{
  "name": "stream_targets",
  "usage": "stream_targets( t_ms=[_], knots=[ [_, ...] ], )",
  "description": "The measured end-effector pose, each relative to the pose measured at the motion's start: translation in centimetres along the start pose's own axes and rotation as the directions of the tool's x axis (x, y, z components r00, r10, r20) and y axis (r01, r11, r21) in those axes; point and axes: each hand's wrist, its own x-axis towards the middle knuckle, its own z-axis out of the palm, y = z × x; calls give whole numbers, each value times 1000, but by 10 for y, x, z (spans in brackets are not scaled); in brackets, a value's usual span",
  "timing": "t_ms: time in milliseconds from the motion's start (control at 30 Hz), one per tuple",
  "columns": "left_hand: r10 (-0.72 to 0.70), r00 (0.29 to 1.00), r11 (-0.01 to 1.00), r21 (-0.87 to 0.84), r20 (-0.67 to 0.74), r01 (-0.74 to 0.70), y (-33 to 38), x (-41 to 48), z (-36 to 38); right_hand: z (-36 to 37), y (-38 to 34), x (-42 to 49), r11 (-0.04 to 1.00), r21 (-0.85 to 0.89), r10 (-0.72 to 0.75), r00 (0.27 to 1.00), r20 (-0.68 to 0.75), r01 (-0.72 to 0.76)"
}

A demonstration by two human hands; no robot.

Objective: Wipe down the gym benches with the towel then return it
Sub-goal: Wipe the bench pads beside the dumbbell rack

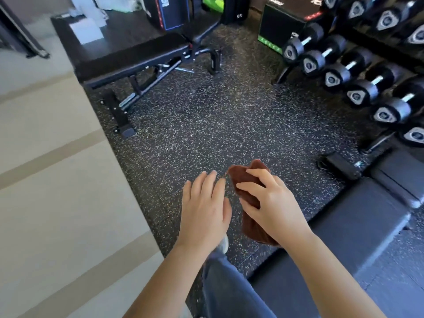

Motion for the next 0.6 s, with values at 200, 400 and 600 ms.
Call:
stream_targets(
  t_ms=[200, 400, 600],
  knots=[
    [94, 996, 994, 57, 4, -94, -13, 146, 33, -1, 78, 120, 997, 31, 72, 996, -62, -70],
    [152, 988, 988, 23, 26, -152, 4, 285, 60, -31, 146, 215, 989, 7, 149, 982, -115, -150],
    [211, 975, 977, -40, 69, -208, 21, 383, 84, -58, 201, 287, 969, -9, 245, 961, -129, -248]
  ],
)
